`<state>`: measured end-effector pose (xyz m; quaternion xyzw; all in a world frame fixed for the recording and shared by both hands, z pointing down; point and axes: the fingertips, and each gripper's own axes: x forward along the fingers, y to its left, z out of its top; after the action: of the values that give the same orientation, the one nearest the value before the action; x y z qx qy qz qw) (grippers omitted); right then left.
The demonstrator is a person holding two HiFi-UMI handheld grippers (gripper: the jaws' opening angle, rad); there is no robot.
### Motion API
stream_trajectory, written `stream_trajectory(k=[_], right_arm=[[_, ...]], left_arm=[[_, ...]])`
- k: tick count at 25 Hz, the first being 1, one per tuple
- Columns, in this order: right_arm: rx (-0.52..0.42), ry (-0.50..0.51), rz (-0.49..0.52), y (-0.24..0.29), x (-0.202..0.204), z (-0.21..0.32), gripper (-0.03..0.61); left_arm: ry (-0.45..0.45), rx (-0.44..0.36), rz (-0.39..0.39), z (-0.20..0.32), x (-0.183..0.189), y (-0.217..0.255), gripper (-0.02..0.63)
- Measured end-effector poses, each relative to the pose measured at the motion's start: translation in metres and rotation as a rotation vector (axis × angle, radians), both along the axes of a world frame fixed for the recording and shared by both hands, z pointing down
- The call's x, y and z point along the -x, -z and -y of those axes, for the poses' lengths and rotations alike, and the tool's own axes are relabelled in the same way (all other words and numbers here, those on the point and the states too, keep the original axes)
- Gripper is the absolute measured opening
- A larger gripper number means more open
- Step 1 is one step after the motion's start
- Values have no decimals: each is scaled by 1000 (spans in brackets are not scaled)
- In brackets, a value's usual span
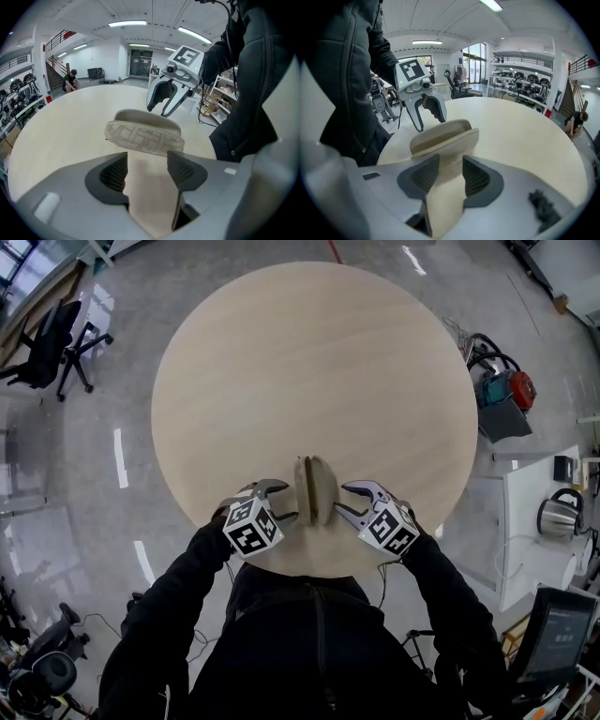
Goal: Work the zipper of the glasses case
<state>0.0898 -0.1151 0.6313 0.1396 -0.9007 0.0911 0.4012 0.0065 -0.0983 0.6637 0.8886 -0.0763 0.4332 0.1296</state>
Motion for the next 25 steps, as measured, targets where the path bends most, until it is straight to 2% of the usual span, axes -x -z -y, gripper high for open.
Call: stream_trajectory(k=[2, 4, 8, 12, 14, 19, 22, 25], right_arm=[[2, -2, 9, 3, 3, -2, 151], [10, -5, 20, 5, 6, -6, 150], [60, -38, 54, 2, 12, -13, 150], [132, -60, 97, 2, 23, -25, 150], [144, -43, 102, 2, 29, -31, 150], [100, 54, 84, 2, 48, -42, 150], [114, 55, 80, 4, 53, -44, 150], [126, 49, 81, 3, 53, -43, 150]], left_arm=[[23, 32, -22, -4, -1, 3, 272], [63, 106, -73, -9, -6, 9, 275], [163, 253, -176, -15, -19, 19, 346], [250, 300, -240, -12, -24, 27, 357], [237, 291, -227, -14, -25, 28, 357], [128, 220, -133, -28, -26, 20, 394], [77, 198, -80, -36, -25, 17, 416], [12, 134, -21, -41, -26, 12, 431]])
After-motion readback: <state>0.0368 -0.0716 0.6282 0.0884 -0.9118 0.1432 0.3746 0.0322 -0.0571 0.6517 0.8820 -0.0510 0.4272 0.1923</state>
